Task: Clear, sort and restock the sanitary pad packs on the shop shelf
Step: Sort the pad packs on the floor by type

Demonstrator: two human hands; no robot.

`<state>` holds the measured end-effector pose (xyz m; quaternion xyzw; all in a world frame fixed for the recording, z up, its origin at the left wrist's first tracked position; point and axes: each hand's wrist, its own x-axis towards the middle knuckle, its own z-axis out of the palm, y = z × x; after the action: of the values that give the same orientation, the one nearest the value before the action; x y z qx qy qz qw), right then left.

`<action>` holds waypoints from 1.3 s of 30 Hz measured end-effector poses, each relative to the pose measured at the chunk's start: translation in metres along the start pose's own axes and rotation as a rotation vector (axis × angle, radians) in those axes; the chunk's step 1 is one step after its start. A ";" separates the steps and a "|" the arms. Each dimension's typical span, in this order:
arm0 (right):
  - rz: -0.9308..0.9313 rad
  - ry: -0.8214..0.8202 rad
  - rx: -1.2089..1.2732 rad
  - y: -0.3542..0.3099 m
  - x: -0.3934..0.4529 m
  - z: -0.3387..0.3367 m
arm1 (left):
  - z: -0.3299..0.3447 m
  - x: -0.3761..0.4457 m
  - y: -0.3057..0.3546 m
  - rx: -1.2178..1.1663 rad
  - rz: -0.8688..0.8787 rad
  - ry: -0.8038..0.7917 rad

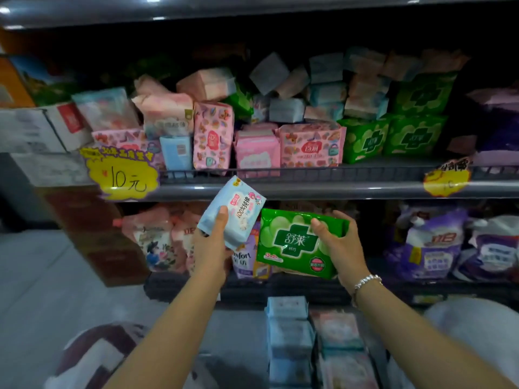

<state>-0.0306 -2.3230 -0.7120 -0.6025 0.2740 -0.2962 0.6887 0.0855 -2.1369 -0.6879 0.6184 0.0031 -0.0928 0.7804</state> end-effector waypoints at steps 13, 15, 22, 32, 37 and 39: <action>0.282 -0.172 -0.128 0.161 0.007 0.097 | -0.111 0.035 -0.100 -0.161 -0.195 0.349; 0.307 -0.177 -0.175 0.189 0.009 0.108 | -0.123 0.044 -0.121 -0.167 -0.264 0.415; 0.401 -0.194 -0.377 0.268 0.007 0.131 | -0.163 0.060 -0.191 -0.124 -0.457 0.538; 0.165 -0.325 -0.814 0.337 0.011 0.139 | -0.183 0.067 -0.251 -0.165 -0.603 0.613; 0.190 -0.359 -0.925 0.359 0.008 0.133 | -0.185 0.067 -0.268 -0.181 -0.640 0.628; 0.214 -0.329 -0.902 0.365 0.007 0.130 | -0.186 0.066 -0.273 -0.182 -0.645 0.624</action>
<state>0.0977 -2.2052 -1.0582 -0.8480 0.3230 0.0235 0.4197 0.1298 -2.0265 -1.0032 0.5131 0.4386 -0.1398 0.7245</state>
